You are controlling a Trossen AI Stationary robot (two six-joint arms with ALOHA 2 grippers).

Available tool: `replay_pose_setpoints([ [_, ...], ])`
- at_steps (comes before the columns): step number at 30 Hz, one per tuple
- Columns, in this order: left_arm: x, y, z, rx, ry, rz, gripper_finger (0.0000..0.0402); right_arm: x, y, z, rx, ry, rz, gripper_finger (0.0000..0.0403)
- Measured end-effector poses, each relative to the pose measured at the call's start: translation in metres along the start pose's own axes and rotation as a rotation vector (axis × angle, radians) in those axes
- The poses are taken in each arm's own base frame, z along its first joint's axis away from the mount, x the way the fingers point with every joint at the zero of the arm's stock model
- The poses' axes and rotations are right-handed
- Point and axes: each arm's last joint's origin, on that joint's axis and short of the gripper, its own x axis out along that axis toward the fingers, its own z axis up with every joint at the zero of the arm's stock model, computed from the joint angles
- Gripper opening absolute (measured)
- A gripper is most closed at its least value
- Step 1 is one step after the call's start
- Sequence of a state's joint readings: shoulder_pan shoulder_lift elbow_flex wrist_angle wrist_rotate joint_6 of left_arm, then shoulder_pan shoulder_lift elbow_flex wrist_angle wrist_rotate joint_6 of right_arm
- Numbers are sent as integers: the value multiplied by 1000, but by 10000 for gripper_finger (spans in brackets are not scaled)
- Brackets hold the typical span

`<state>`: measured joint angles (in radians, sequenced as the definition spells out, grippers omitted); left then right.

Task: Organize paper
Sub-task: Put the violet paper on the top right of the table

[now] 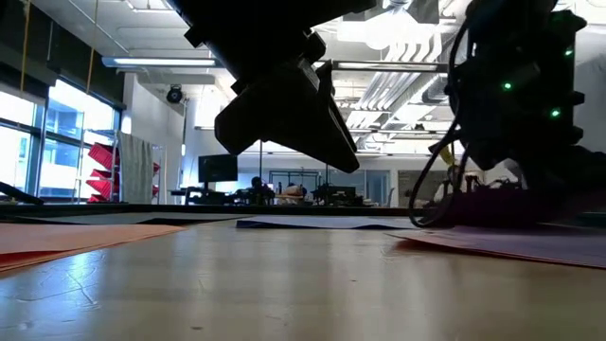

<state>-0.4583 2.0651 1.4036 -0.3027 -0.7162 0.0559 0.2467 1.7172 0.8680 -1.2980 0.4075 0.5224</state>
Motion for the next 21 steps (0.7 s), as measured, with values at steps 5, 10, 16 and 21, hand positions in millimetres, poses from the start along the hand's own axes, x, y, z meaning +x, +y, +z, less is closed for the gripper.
replay_pose_setpoints([
  [5,0,0,0,0,0,0,113,-5,0,-15,15,40,-143,119],
  [10,0,0,0,0,0,0,113,-11,8,-24,28,16,-160,119],
  [16,0,0,0,0,0,0,113,-17,18,-32,-16,-13,-178,119],
  [21,0,0,0,-1,-1,0,113,-19,23,-36,-40,-28,-191,120],
])
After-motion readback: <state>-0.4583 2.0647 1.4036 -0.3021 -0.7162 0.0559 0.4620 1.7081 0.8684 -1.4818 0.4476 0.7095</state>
